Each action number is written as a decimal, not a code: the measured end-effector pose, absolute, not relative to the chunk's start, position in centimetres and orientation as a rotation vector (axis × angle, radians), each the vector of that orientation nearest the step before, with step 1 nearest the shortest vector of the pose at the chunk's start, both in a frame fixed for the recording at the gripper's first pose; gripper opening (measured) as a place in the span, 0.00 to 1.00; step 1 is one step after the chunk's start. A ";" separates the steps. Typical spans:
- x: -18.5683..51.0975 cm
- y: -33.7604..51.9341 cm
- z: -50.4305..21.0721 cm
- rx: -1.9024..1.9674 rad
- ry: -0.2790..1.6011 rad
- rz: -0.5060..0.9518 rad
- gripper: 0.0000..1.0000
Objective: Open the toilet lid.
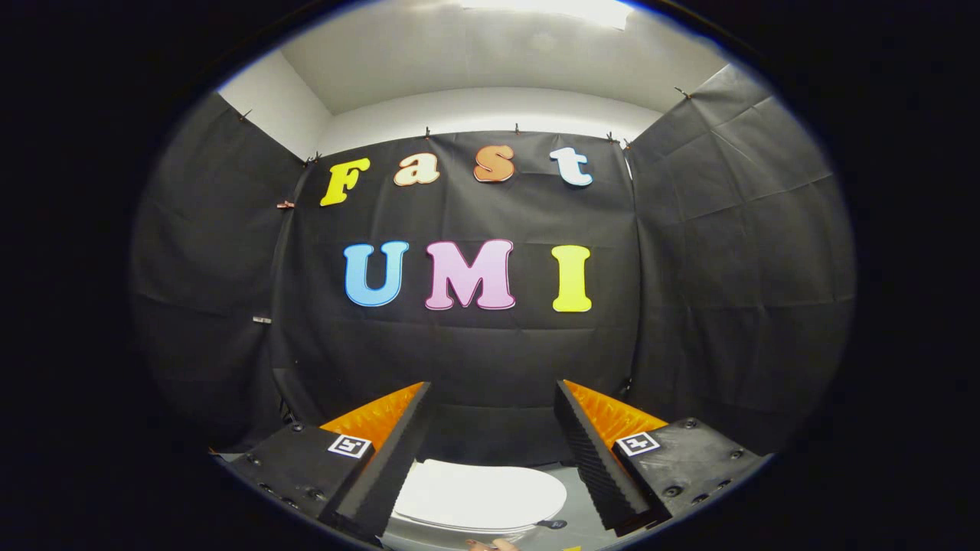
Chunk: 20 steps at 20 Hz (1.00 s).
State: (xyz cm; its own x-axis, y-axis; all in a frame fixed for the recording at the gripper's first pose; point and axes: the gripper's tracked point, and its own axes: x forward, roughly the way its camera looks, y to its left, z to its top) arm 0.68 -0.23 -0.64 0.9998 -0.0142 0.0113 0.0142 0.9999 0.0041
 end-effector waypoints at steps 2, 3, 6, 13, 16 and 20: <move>0.9 -0.7 -1.1 0.015 -0.002 -0.019 1.00; 1.1 -0.8 -1.4 0.018 0.006 -0.023 1.00; 1.6 -2.1 -2.4 0.029 0.026 -0.054 1.00; 4.4 -6.8 -6.6 0.133 0.076 -0.165 1.00; 5.3 -9.7 -8.8 0.211 0.087 -0.233 0.99; 6.8 -13.4 -13.6 0.355 0.128 -0.297 0.99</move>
